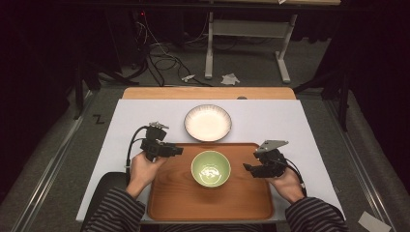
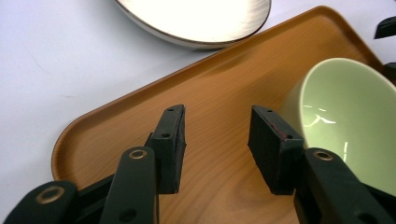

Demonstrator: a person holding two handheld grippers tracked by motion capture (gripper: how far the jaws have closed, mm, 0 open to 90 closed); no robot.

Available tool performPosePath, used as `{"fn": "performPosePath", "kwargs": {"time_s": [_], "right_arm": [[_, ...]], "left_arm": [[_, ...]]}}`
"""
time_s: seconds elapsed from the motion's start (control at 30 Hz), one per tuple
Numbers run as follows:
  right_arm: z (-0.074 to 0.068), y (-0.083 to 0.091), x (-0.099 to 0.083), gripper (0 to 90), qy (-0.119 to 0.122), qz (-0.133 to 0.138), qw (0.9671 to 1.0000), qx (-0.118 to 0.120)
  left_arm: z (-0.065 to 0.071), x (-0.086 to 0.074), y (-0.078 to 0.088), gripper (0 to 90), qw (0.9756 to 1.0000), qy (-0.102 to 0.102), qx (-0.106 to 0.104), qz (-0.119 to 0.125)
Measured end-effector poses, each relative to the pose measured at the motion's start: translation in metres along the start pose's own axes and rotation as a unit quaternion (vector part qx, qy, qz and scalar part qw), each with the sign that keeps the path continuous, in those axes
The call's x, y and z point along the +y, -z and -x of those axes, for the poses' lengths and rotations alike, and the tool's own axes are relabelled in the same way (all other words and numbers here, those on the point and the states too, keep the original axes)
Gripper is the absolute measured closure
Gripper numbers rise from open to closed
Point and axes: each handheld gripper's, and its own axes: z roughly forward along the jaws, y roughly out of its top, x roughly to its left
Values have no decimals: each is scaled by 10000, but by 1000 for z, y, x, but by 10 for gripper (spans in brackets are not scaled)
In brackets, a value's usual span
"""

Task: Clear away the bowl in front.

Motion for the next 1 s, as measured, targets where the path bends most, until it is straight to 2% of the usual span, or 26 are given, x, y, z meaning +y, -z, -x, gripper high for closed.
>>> {"fn": "performPosePath", "kwargs": {"time_s": [0.37,0.63,1.0], "right_arm": [[0,0,0,406,13,2,10000,2],[-1,0,0,406,21,-12,10000,19],[0,-2,0,403,20,-85,9999,54]], "left_arm": [[-7,-5,-8,555,9999,35,162,-36],[-9,-12,-14,550,9990,-219,392,-84],[-9,-17,-20,531,9990,-190,367,-177]]}}
